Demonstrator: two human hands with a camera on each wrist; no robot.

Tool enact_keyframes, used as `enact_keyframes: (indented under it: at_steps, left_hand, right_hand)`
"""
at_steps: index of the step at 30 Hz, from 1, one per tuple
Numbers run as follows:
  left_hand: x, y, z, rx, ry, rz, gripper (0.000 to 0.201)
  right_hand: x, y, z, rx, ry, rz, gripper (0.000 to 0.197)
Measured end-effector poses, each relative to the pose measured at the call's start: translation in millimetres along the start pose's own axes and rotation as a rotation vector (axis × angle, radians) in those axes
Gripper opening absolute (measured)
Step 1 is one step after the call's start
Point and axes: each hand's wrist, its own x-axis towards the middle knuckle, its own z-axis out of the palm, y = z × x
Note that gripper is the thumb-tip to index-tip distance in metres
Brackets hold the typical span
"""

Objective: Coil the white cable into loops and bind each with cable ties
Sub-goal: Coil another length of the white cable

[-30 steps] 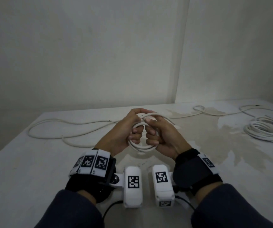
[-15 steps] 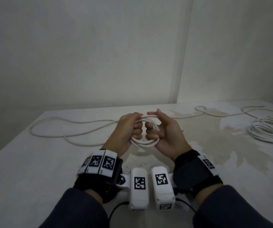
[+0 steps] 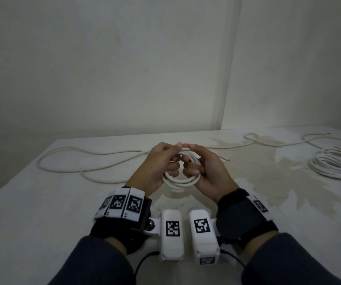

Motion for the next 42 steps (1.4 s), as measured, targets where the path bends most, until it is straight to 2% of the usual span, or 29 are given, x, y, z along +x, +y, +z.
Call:
enact_keyframes:
  at_steps: [5, 8, 15, 18, 21, 23, 26, 29, 33, 36, 42]
  left_hand:
    - [2, -3, 1, -0.019, 0.107, 0.039, 0.022]
    - [3, -5, 2, -0.032, 0.173, 0.033, 0.021]
    - [4, -5, 2, -0.035, 0.168, 0.032, 0.022]
    - [5, -6, 3, -0.06, 0.189, 0.044, 0.023]
    - [5, -5, -2, -0.08, 0.248, 0.069, 0.026]
    - [6, -2, -12, -0.105, 0.308, 0.104, 0.031]
    - [7, 7, -31, -0.167, 0.389, 0.172, 0.035]
    - [5, 9, -40, -0.096, 0.387, 0.183, 0.035]
    - [4, 1, -31, 0.083, 0.29, 0.162, 0.032]
    - [4, -1, -25, 0.1, 0.289, 0.178, 0.03]
    - [3, 0, -19, -0.028, 0.335, 0.206, 0.029]
  right_hand:
    - [1, 4, 2, -0.129, 0.049, -0.064, 0.032]
    - [2, 4, 3, -0.22, 0.08, -0.099, 0.032]
    - [0, 5, 4, -0.346, 0.118, -0.184, 0.03]
    - [0, 5, 3, -0.287, 0.111, -0.165, 0.028]
    - [-1, 6, 0, -0.204, 0.086, -0.051, 0.024]
    - [0, 6, -4, -0.151, 0.134, 0.001, 0.016]
    - [3, 1, -15, 0.022, 0.27, -0.043, 0.006]
    - [4, -2, -22, -0.171, 0.377, -0.194, 0.008]
    - [0, 0, -15, -0.498, 0.287, -0.242, 0.019]
    - [0, 2, -14, -0.675, 0.256, -0.296, 0.016]
    - [1, 3, -13, -0.765, 0.193, -0.198, 0.011]
